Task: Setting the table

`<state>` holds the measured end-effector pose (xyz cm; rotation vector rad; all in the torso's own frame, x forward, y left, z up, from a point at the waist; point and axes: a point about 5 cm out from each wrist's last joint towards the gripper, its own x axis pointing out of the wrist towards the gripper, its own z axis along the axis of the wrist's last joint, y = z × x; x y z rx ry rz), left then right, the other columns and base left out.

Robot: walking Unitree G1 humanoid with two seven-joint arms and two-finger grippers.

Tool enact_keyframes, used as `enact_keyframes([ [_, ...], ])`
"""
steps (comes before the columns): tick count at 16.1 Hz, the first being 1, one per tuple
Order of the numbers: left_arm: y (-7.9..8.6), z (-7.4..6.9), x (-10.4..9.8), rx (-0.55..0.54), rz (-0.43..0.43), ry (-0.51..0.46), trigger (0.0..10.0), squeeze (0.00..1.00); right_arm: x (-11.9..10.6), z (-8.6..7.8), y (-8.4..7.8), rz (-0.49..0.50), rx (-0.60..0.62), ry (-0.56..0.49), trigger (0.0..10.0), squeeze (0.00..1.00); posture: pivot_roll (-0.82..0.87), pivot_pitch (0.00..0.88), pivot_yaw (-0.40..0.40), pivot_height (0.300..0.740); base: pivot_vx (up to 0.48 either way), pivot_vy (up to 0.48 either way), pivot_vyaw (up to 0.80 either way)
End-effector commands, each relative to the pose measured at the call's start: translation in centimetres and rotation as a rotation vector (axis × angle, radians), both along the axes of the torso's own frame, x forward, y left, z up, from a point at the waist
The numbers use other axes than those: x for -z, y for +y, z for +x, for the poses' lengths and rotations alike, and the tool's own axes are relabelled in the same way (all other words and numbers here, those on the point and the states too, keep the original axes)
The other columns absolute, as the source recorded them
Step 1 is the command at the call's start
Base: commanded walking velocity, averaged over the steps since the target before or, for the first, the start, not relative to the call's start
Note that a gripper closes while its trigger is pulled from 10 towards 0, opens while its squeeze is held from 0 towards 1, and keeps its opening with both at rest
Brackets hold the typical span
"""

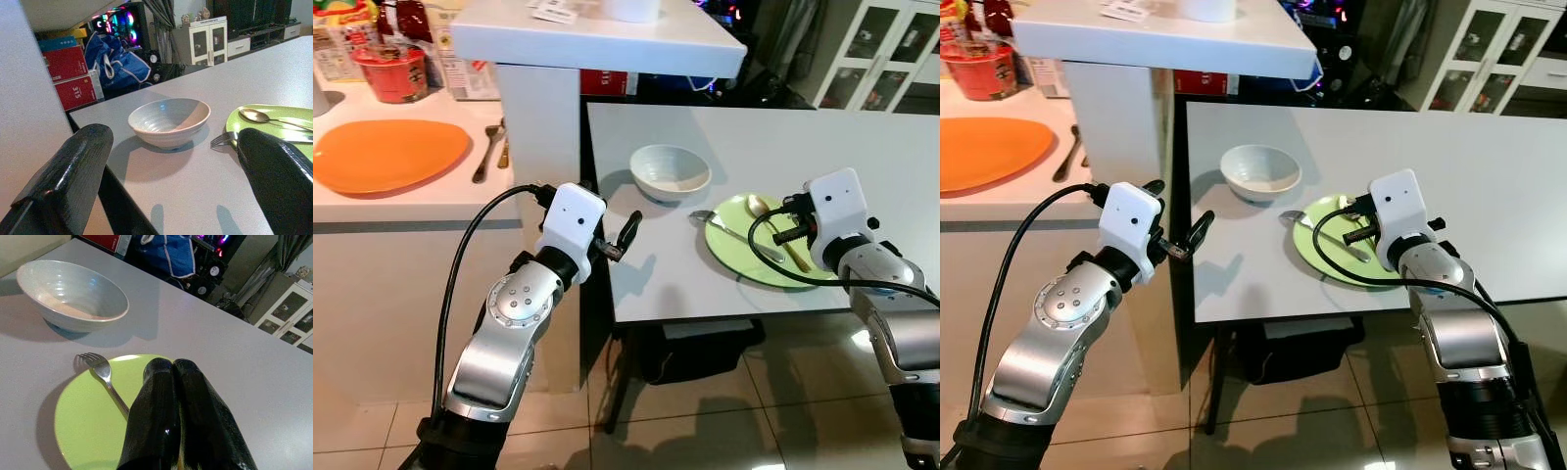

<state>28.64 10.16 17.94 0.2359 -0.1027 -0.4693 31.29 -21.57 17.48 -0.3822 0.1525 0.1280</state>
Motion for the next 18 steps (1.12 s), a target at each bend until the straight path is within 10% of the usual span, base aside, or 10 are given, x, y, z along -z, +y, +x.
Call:
enact_keyframes([
  [1, -0.5, -0.2, -0.3, 0.025, -0.001, -0.007, 10.0, 0.00, -0.4, 0.1, -0.6, -0.017, 0.015, -0.015, 10.0, 0.00, -0.01, 0.000, -0.081, 0.740, 0.000, 0.000, 0.00],
  [7, -0.8, -0.7, -0.3, 0.081, 0.010, 0.006, 10.0, 0.00, -0.5, 0.4, -1.0, -0.034, 0.006, -0.010, 10.0, 0.00, -0.01, 0.000, -0.080, 0.740, 0.000, 0.000, 0.00],
  [9, 0.5, -0.4, 0.2, -0.110, -0.010, 0.020, 10.0, 0.00, 0.1, 0.7, -2.5, 0.111, 0.095, -0.047, 10.0, 0.00, -0.01, 0.000, -0.063, 0.740, 0.000, 0.000, 0.00],
  [12, 1.9, 0.5, 1.1, -0.255, -0.028, 0.047, 10.0, 0.00, 0.6, -0.9, 0.5, 0.298, 0.057, -0.078, 10.0, 0.00, -0.01, 0.000, -0.054, 0.740, 0.000, 0.000, 0.00],
  [18, 1.9, 1.6, 1.0, -0.265, 0.005, 0.037, 10.0, 0.00, 2.4, -2.3, 2.2, 0.274, 0.055, -0.074, 10.0, 0.00, -0.04, 0.000, -0.016, 0.740, 0.000, -0.313, 0.33],
])
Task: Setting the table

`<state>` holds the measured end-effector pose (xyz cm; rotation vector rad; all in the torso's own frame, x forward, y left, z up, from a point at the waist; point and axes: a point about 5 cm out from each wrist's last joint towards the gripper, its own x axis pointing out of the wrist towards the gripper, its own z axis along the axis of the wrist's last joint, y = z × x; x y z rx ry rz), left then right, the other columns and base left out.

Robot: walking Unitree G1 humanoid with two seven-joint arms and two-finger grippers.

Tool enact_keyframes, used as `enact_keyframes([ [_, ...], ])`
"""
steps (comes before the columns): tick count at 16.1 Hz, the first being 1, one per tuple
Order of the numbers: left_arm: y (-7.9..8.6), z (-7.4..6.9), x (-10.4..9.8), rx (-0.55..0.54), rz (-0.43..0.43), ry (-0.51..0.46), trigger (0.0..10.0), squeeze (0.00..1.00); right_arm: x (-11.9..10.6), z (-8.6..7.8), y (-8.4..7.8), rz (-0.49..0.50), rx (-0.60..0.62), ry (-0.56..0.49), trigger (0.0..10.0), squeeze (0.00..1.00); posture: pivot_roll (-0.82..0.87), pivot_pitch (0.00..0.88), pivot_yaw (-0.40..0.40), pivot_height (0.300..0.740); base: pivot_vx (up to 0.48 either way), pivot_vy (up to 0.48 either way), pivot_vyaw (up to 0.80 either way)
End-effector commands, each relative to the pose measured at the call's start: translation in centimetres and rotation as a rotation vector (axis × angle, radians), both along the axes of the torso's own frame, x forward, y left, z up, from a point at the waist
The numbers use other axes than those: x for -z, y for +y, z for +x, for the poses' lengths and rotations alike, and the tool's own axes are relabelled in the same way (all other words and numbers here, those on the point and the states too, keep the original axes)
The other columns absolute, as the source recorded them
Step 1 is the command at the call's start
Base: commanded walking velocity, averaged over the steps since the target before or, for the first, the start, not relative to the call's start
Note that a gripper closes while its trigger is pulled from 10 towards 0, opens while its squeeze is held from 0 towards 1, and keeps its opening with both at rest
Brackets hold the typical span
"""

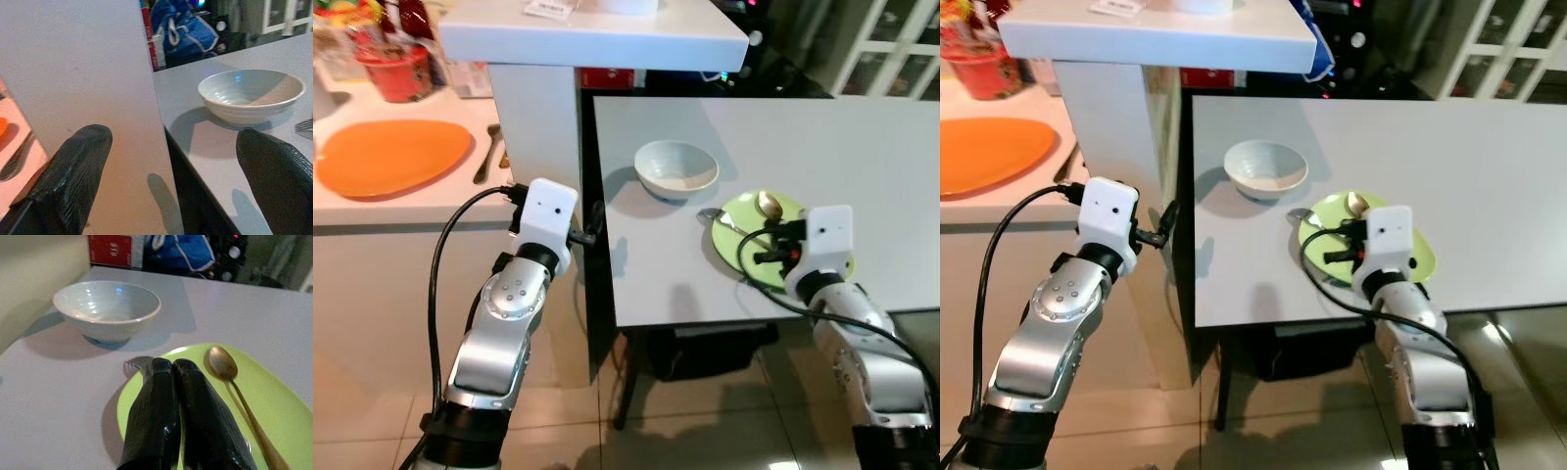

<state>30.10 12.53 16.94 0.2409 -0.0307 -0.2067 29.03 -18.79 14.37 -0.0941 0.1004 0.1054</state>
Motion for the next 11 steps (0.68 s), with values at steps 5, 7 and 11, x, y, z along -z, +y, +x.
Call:
enact_keyframes([
  [5, -0.3, 0.7, -0.2, -0.006, 0.013, -0.020, 10.0, 0.00, -1.1, 0.1, -0.6, -0.055, 0.021, -0.050, 10.0, 0.00, -0.04, 0.000, -0.006, 0.740, 0.000, -0.480, 0.62],
  [7, 0.2, 0.7, -0.1, -0.030, 0.006, -0.012, 10.0, 0.00, -1.1, 0.2, -0.7, -0.040, 0.042, -0.052, 10.0, 0.00, -0.04, 0.000, -0.016, 0.740, 0.000, -0.122, 0.00],
  [11, 0.6, 0.7, -0.5, -0.042, 0.012, -0.049, 10.0, 0.00, -0.9, 0.2, 0.0, -0.053, -0.012, -0.020, 10.0, 0.00, -0.03, 0.000, -0.018, 0.740, 0.000, 0.000, 0.00],
])
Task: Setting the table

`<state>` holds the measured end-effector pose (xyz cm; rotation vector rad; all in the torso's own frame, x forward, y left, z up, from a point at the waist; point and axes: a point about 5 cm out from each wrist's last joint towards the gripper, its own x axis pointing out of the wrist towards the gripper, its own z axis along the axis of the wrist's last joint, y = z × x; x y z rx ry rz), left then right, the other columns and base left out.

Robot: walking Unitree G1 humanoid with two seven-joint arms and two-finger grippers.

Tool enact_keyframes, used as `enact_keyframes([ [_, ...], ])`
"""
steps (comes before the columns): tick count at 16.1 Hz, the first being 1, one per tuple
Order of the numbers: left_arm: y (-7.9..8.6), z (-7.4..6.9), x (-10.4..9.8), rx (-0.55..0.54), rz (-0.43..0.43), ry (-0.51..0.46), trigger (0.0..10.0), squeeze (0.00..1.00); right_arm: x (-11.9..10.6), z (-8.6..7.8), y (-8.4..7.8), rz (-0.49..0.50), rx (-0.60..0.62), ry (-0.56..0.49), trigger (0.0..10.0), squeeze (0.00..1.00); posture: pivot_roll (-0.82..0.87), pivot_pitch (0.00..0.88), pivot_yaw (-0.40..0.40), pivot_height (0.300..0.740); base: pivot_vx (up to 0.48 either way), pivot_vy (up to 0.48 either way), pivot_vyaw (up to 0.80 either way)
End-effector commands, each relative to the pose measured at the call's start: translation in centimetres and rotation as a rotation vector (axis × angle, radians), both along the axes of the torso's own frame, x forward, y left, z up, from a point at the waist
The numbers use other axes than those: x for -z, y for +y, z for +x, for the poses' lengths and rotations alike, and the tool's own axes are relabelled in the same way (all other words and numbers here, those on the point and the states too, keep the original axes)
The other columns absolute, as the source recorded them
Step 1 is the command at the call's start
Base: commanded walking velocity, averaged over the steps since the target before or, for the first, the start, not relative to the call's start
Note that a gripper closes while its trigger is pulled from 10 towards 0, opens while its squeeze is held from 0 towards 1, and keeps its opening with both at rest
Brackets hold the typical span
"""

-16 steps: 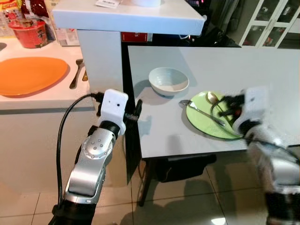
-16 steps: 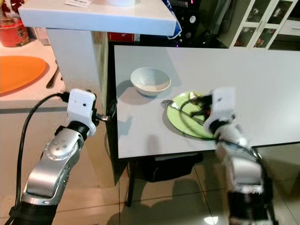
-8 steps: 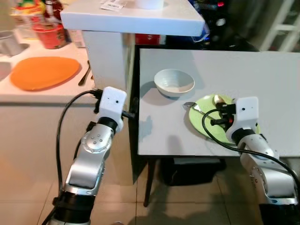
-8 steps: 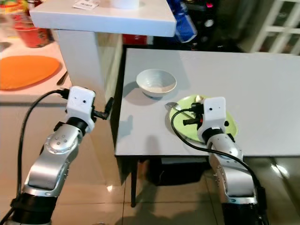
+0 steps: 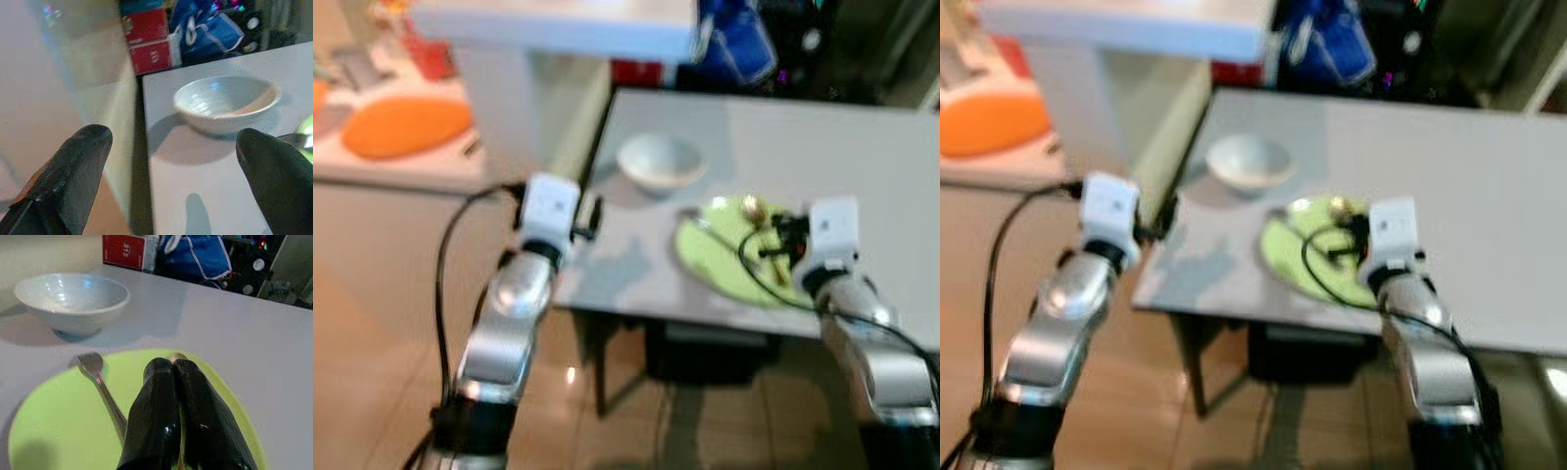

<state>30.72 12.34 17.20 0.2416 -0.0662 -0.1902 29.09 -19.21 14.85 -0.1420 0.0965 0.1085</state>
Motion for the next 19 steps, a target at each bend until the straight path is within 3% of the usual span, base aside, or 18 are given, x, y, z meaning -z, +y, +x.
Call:
enact_keyframes([
  [1, 0.5, -0.1, -0.5, -0.001, 0.008, -0.031, 10.0, 0.00, 0.2, -0.2, 0.6, 0.016, -0.040, 0.022, 10.0, 0.00, -0.04, 0.000, -0.015, 0.740, 0.000, 0.000, 0.00],
  [6, -0.1, -0.6, -0.4, 0.042, 0.008, -0.031, 10.0, 0.00, 0.4, -0.5, 0.2, 0.019, -0.061, 0.046, 10.0, 0.00, -0.05, 0.000, -0.016, 0.740, 0.000, 0.000, 0.00],
  [12, -0.2, -1.1, -0.2, 0.092, 0.041, -0.013, 10.0, 0.00, 1.8, -1.2, -0.5, 0.100, 0.047, 0.080, 10.0, 0.00, -0.03, 0.000, -0.018, 0.740, 0.000, 0.000, 0.00],
  [17, 0.3, -1.5, -0.1, 0.077, 0.027, -0.011, 10.0, 0.00, -0.1, 0.6, -1.1, 0.067, 0.032, 0.029, 10.0, 0.00, -0.03, 0.000, -0.014, 0.740, 0.000, 0.000, 0.00],
  [19, 0.4, -1.2, -0.4, 0.081, 0.017, -0.019, 10.0, 0.00, -0.6, 0.6, -1.0, 0.103, 0.040, 0.015, 10.0, 0.00, -0.04, 0.000, -0.002, 0.740, 0.000, 0.000, 0.00],
])
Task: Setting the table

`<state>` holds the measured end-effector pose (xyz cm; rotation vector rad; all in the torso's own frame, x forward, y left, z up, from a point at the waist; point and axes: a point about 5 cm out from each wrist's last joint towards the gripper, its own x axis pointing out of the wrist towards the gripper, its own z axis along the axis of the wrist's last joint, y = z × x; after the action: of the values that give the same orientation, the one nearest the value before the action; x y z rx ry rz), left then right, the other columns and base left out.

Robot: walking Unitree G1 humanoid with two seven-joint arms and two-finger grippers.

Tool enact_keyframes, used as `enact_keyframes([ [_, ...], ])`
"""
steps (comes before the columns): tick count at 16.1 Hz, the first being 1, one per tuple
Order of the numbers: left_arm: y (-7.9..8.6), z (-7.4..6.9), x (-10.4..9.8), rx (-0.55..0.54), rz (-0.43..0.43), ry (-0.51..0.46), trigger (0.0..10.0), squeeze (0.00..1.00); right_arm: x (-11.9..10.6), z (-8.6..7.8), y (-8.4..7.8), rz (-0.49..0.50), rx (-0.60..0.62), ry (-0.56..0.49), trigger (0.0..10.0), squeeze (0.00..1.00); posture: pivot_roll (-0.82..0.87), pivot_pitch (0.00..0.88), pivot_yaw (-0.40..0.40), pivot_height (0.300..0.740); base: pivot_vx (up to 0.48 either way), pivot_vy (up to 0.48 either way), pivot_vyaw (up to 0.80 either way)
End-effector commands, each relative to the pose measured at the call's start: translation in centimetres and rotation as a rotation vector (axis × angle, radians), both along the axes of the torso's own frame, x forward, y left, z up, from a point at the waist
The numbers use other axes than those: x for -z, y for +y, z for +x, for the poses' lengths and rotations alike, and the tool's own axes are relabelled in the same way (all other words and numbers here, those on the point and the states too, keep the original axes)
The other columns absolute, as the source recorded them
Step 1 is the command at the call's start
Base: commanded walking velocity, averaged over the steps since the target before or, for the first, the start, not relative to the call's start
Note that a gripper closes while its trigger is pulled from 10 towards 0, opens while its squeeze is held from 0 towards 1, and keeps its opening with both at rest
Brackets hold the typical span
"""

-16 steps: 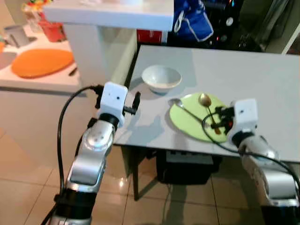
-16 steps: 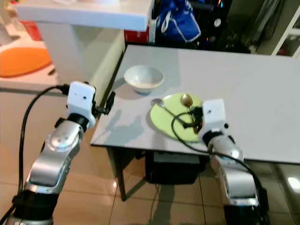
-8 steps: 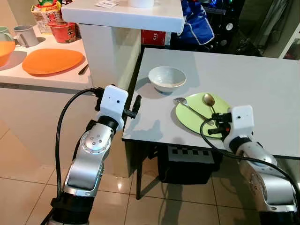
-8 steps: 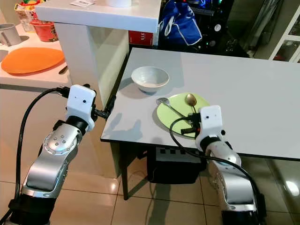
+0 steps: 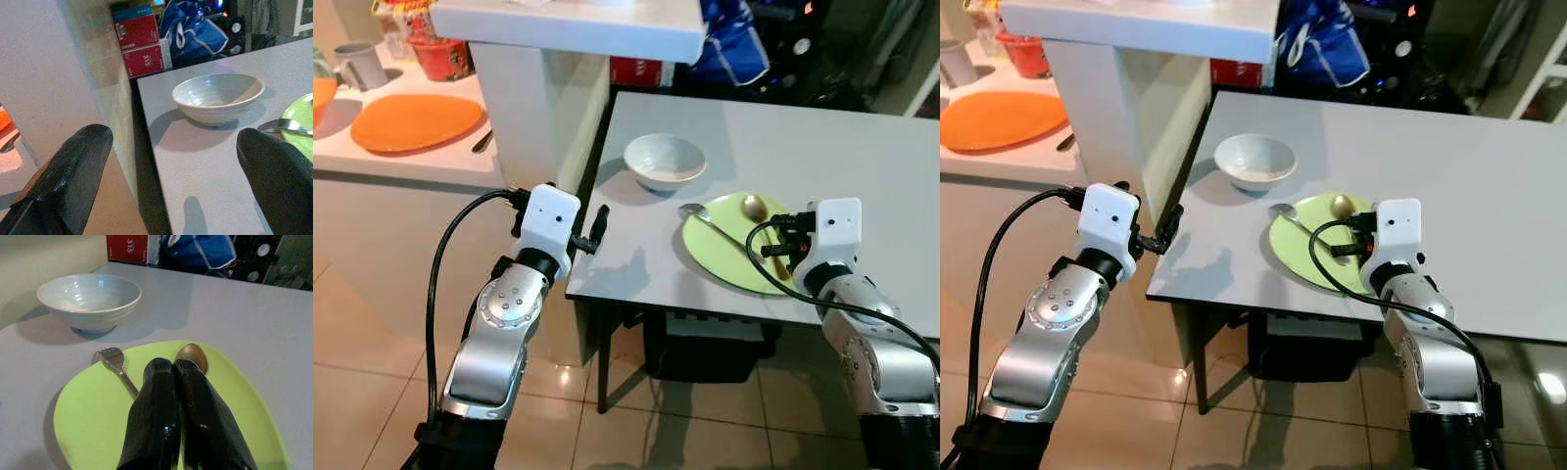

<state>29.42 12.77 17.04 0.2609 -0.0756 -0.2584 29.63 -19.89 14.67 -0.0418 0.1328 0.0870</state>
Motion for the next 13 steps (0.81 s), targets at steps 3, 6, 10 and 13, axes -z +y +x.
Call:
enact_keyframes([
  [3, -0.12, 0.34, -0.45, 0.017, 0.014, -0.011, 10.0, 0.00, -0.12, -0.76, -0.09, 0.040, 0.004, -0.012, 10.0, 0.00, -0.04, 0.000, 0.013, 0.740, 0.296, 0.000, -0.50],
  [6, -0.26, 0.33, -0.69, 0.024, 0.009, -0.016, 10.0, 0.00, 0.19, -1.03, -0.28, 0.054, 0.009, -0.002, 10.0, 0.00, -0.03, 0.000, 0.002, 0.740, 0.319, 0.000, -0.46],
  [10, 0.09, 0.11, -0.47, 0.004, 0.020, -0.012, 10.0, 0.00, -0.16, -0.45, 0.46, 0.040, -0.058, -0.007, 10.0, 0.00, -0.01, 0.000, -0.008, 0.740, 0.320, 0.000, 0.00],
  [13, 0.04, -0.35, -0.48, 0.012, 0.025, -0.010, 10.0, 0.00, 0.12, -0.54, 0.48, 0.049, -0.077, 0.000, 10.0, 0.00, 0.00, 0.000, -0.023, 0.740, 0.097, 0.000, 0.00],
])
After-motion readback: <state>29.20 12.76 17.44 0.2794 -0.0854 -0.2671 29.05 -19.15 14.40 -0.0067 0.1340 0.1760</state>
